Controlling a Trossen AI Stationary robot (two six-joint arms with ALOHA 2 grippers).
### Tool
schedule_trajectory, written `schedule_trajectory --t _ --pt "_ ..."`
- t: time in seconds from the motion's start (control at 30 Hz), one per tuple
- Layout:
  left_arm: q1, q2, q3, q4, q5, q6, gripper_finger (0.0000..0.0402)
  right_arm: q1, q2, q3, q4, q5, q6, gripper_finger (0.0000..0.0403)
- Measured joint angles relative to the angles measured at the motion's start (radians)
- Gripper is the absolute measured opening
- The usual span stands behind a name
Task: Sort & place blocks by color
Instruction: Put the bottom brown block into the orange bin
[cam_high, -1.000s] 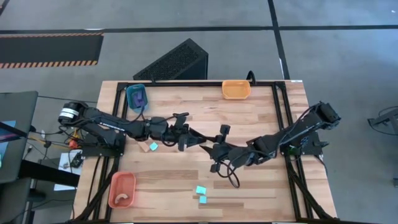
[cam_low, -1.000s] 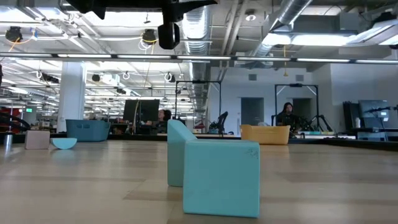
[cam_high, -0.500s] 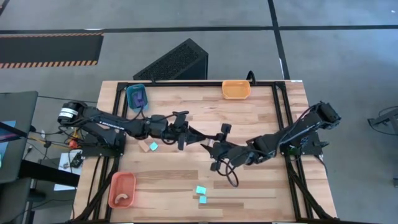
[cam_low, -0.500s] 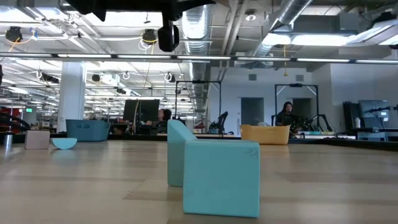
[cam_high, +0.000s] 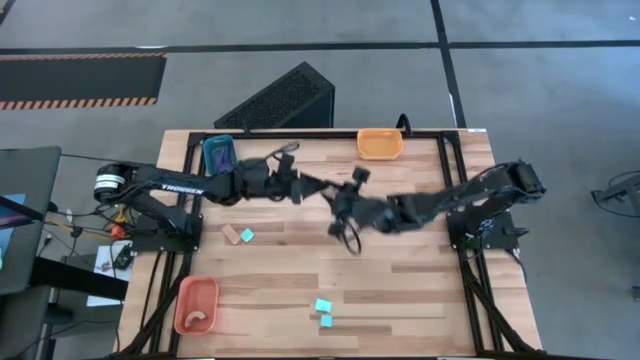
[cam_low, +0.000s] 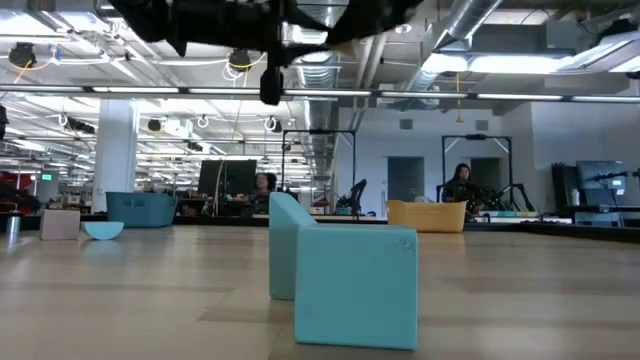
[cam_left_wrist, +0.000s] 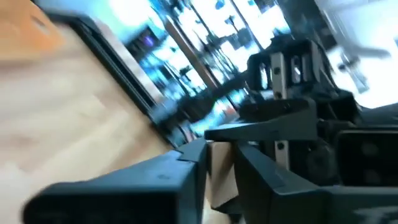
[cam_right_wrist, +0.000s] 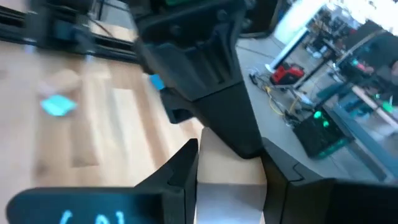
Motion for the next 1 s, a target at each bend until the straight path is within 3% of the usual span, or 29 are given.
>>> schedule_trajectory --t 0.13,0.23,0.3,0.47,0.6,0.77,1.0 --pt "0.117 -0.033 0.000 -0.030 0.057 0.047 0.0135 -0.108 0.002 0.007 0.029 -0.169 0.067 0.0122" --pt "0.217 -0.037 0.000 -0.029 0.181 0.033 0.0201 -0.170 0.001 0.008 0.076 -0.231 0.089 0.0122" --pt "0.272 -0.026 0.003 -0.019 0.277 0.016 0.0245 -0.206 0.004 0.005 0.121 -0.253 0.031 0.0126" --pt "0.356 0.039 0.003 0.055 0.468 0.013 0.0324 -0.313 0.004 0.003 0.178 -0.476 -0.076 0.0133" --pt "0.380 0.099 0.007 0.181 0.558 0.014 0.0347 -0.377 0.003 0.003 0.154 -0.512 -0.059 0.0130" --pt "0.388 0.206 0.073 0.185 0.553 -0.006 0.0349 -0.431 0.003 0.003 0.147 -0.567 -0.092 0.0130" --pt "0.414 0.345 0.226 0.180 0.808 -0.066 0.0350 -0.440 -0.001 0.005 0.122 -0.593 -0.192 0.0131"
